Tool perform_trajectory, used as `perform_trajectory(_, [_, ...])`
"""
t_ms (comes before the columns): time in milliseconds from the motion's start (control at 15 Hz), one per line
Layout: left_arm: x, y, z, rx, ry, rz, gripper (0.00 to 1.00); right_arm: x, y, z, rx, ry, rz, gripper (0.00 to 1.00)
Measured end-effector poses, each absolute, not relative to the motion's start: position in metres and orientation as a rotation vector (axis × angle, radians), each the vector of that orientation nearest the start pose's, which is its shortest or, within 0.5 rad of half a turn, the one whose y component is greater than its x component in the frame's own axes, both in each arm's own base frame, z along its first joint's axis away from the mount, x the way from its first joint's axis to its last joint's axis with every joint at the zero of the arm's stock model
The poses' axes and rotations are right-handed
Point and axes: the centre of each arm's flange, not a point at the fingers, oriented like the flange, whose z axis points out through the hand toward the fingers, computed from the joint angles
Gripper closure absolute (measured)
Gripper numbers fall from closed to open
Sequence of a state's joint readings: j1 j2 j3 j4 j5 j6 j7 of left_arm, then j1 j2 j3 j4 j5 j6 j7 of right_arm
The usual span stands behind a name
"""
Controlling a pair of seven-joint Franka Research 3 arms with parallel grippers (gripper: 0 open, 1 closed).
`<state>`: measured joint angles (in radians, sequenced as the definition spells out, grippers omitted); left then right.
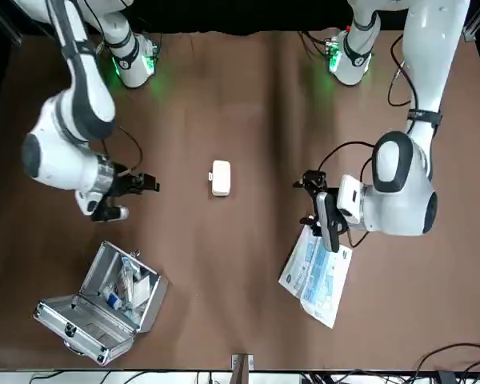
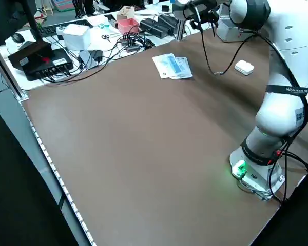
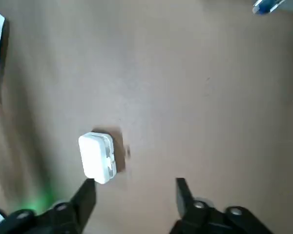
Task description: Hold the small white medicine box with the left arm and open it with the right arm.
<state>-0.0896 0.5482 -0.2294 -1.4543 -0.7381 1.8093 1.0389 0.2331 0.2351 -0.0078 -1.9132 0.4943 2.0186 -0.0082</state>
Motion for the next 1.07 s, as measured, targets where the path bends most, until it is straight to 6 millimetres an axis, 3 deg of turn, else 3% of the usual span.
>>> perform_trajectory(333, [0.648, -0.258, 0.367, 1.845, -1.248, 0.206, 0.00, 0.537, 0.217, 0.317, -2.672, 0.068, 0.203, 0.74])
perform_trajectory(533, [0.646, -0.270, 0.347, 1.716, -1.332, 0.270, 0.00, 0.516, 0.245, 0.287, -2.646, 0.117, 0.214, 0.99])
perform_trajectory(867, [0.638, -0.296, 0.293, 1.430, -1.439, 0.441, 0.00, 0.505, 0.252, 0.232, -2.626, 0.205, 0.294, 0.99])
perform_trajectory(1000, [0.632, -0.307, 0.265, 1.352, -1.452, 0.481, 0.00, 0.501, 0.252, 0.210, -2.591, 0.203, 0.320, 0.99])
perform_trajectory(1067, [0.626, -0.314, 0.241, 1.299, -1.469, 0.498, 0.00, 0.495, 0.255, 0.189, -2.554, 0.188, 0.334, 0.99])
